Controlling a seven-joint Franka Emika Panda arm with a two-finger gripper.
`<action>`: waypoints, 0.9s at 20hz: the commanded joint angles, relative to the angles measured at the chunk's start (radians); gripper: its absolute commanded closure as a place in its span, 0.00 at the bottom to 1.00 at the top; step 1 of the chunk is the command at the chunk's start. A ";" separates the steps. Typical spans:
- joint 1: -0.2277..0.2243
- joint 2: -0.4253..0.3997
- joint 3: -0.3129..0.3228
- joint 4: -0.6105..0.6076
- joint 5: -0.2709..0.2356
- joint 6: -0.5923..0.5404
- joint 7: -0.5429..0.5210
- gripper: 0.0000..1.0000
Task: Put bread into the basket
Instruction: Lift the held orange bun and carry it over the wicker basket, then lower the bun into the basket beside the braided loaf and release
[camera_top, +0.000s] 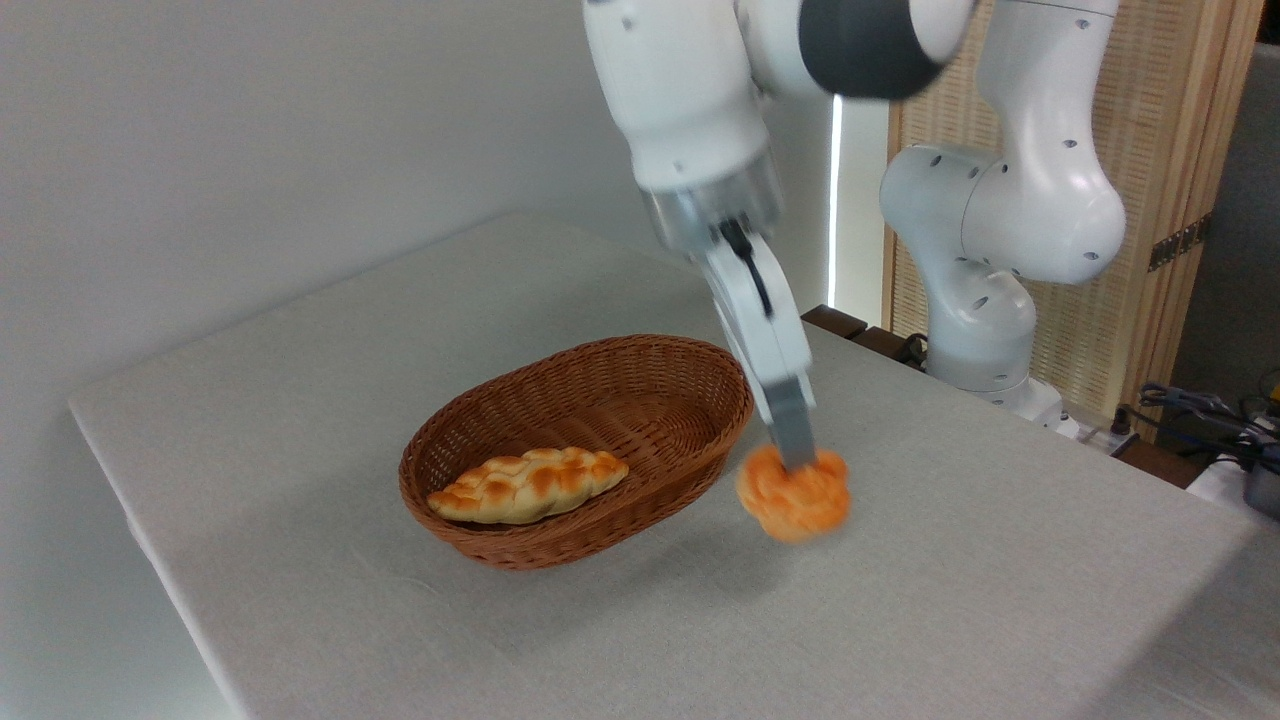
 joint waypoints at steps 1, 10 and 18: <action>0.000 0.012 -0.063 0.098 -0.074 -0.088 -0.020 0.82; 0.000 0.034 -0.275 0.160 -0.232 -0.180 -0.223 0.74; -0.010 0.152 -0.387 0.151 -0.229 -0.125 -0.573 0.00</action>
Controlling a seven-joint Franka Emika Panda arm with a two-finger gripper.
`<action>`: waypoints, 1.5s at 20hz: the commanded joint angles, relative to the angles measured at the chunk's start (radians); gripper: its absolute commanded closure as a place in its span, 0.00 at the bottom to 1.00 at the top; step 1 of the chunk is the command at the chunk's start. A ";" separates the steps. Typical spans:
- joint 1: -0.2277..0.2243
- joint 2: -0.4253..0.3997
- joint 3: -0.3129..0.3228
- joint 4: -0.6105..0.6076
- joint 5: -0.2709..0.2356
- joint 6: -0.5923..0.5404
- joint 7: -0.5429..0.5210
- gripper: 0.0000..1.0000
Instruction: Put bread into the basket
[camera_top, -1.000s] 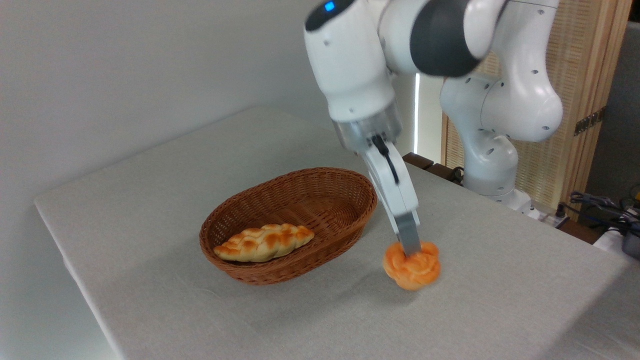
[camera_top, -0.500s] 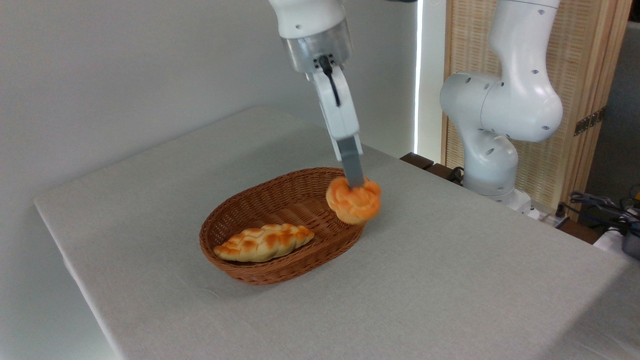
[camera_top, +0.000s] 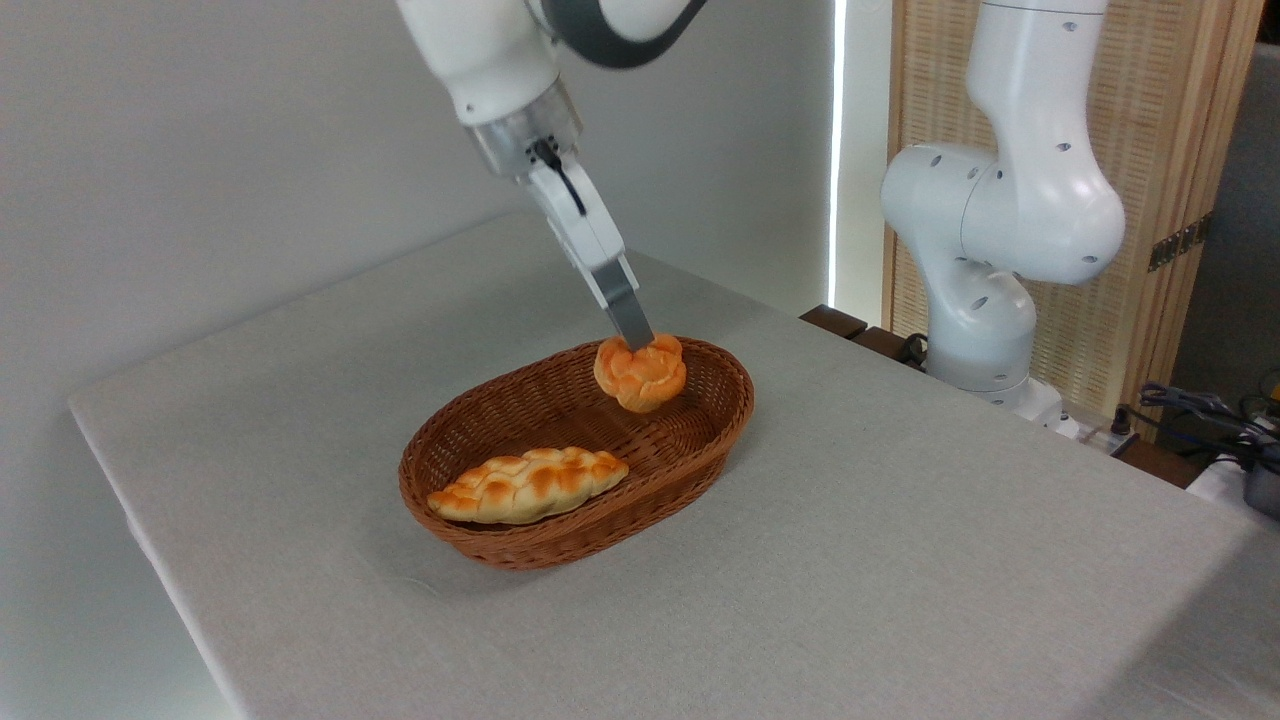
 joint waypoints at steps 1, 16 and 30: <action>-0.001 0.017 0.000 0.019 -0.007 0.036 -0.038 0.00; 0.010 0.126 0.186 0.398 -0.091 0.038 -0.044 0.00; 0.001 0.174 0.269 0.483 -0.045 0.026 -0.118 0.00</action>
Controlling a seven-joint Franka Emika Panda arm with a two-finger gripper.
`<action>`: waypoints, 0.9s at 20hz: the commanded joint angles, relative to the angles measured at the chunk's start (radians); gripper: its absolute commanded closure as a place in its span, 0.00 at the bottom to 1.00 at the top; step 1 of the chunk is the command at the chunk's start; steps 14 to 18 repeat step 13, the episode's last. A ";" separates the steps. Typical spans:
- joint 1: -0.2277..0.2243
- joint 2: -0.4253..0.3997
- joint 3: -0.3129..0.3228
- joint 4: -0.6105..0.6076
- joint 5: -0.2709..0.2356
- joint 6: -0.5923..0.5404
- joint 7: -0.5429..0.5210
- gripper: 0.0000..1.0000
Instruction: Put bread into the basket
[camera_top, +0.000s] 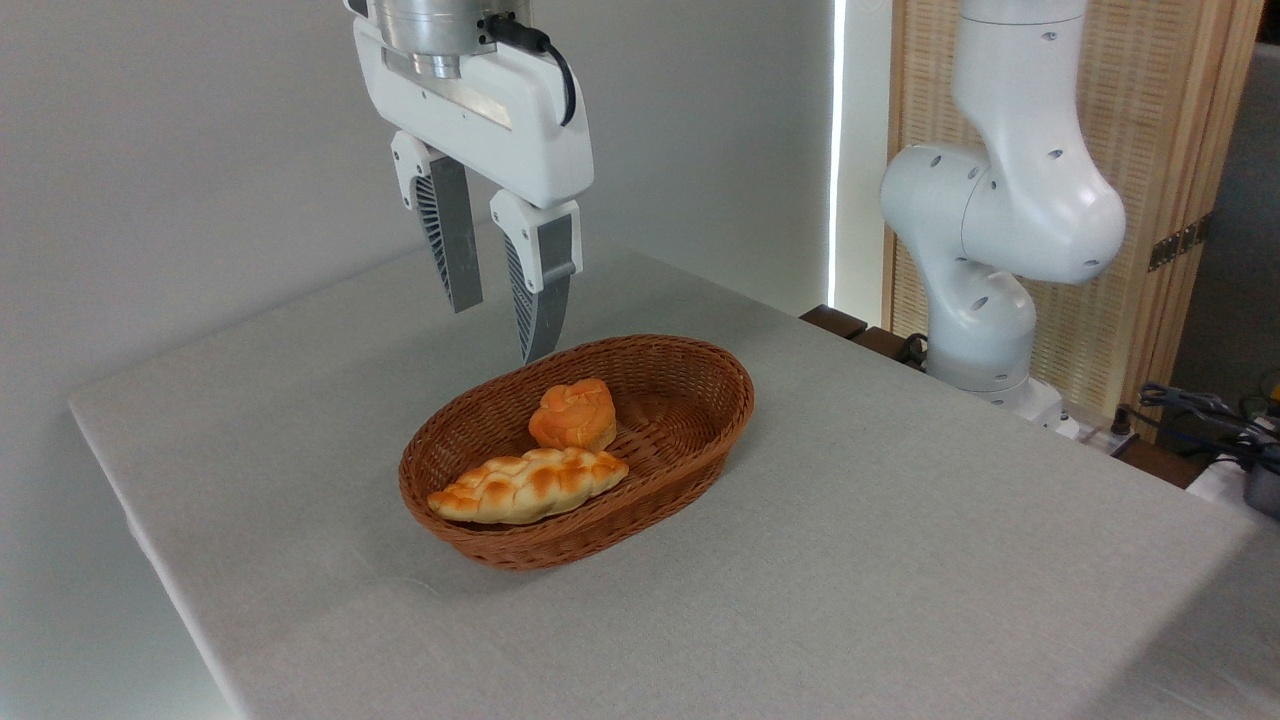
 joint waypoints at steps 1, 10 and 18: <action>-0.011 0.008 0.013 0.024 0.018 -0.021 -0.020 0.00; -0.012 0.009 0.002 0.024 0.115 -0.063 -0.015 0.00; -0.011 0.009 0.008 0.024 0.115 -0.063 -0.014 0.00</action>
